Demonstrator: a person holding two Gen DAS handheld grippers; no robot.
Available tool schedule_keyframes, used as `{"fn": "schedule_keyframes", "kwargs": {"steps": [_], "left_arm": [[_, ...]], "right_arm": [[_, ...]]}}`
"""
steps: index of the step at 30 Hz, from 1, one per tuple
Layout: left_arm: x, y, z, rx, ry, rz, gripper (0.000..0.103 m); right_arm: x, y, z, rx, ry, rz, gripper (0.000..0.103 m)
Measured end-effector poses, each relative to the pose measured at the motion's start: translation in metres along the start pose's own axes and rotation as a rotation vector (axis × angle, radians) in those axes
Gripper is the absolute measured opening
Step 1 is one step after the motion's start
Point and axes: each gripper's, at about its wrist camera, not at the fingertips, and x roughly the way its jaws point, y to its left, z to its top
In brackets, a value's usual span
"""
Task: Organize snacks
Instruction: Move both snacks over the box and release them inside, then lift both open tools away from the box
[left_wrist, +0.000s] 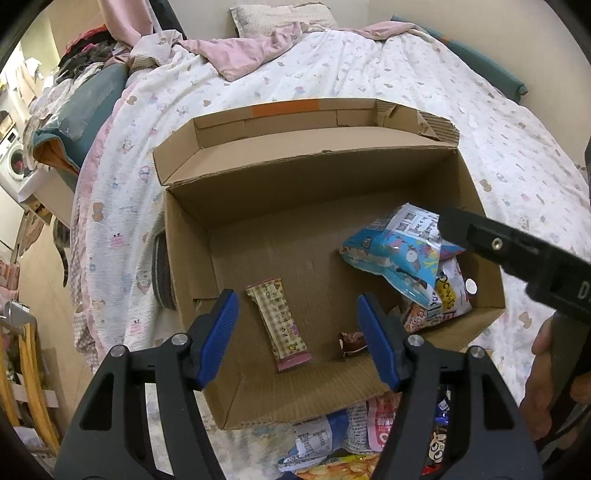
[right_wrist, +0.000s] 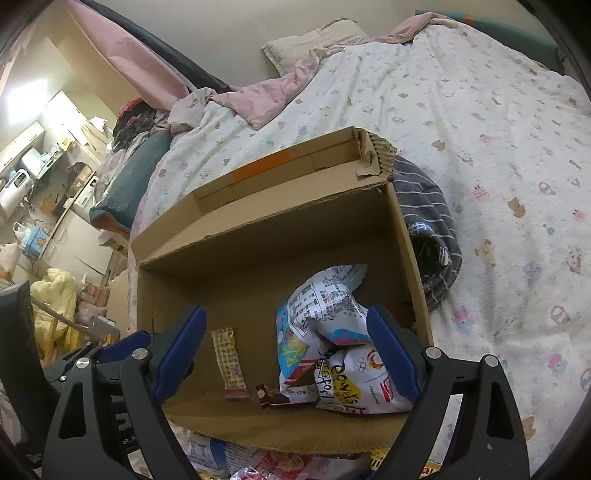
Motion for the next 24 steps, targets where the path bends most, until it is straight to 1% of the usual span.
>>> {"fn": "schedule_keyframes", "kwargs": {"steps": [8,13,18,24], "left_arm": [[-0.012,0.004,-0.008,-0.028,-0.004,0.001,0.063],[-0.023,0.007,-0.012,-0.042,-0.029,0.002,0.063],[-0.028,0.005,-0.020,-0.040,-0.029,0.011,0.063],[-0.039,0.006,-0.034,-0.048,-0.036,0.009,0.063]], "right_arm": [[-0.010,0.005,-0.009,-0.001,0.002,0.005,0.091],[-0.023,0.008,-0.018,0.002,-0.007,0.008,0.091],[-0.035,0.008,-0.024,0.003,-0.029,-0.018,0.091],[-0.044,0.006,-0.032,0.024,-0.038,-0.029,0.091]]}}
